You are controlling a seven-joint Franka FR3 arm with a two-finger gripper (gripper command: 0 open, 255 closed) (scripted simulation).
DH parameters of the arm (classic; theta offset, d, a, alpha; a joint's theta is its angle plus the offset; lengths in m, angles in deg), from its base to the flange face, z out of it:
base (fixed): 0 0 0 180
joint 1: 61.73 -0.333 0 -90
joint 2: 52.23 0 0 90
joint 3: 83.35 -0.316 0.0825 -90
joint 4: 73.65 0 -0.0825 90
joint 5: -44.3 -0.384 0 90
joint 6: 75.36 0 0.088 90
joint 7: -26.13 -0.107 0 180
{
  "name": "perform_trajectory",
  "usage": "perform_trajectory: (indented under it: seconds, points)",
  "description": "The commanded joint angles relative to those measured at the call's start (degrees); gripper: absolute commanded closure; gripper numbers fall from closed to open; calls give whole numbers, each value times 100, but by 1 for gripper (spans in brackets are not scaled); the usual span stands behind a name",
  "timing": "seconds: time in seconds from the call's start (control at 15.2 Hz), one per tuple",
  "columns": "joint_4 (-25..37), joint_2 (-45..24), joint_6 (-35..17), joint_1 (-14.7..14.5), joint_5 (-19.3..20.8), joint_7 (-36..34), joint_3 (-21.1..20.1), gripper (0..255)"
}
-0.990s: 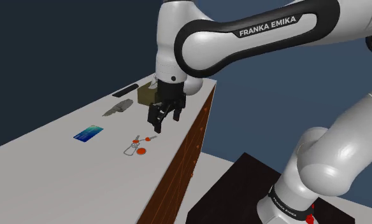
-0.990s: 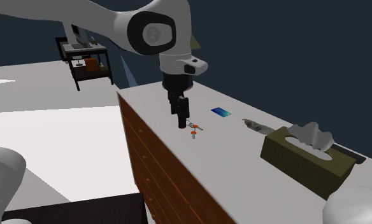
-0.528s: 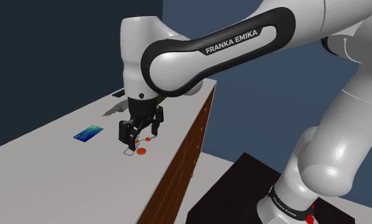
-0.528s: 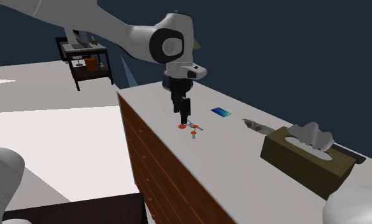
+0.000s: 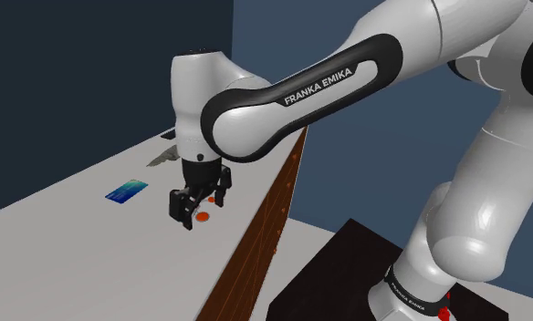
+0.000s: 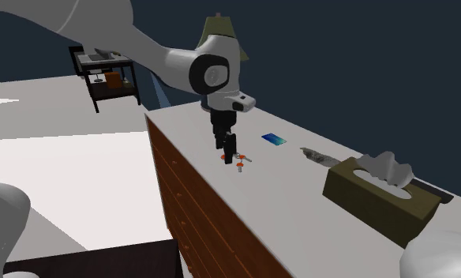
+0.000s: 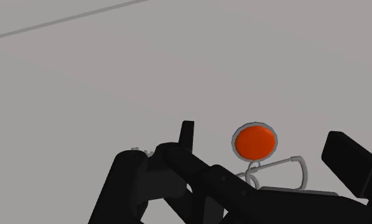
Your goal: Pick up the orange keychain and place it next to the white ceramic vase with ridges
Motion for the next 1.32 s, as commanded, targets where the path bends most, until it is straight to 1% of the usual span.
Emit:
perform_trajectory:
  seconds: [0.0, 0.4, 0.46, 0.99, 1.06, 1.25]
  points:
    - [-36, -8, -45, -3, 5, -9, -3, 0]
    - [-35, -8, -44, -3, 5, -9, -3, 0]
    - [-35, -8, -44, -3, 5, -9, -3, 255]
    - [6, 3, 8, 1, -3, 4, 1, 255]
    - [-36, -8, -45, -2, 5, -9, -4, 255]
    - [97, 97, 180, 4, -53, 33, 3, 255]
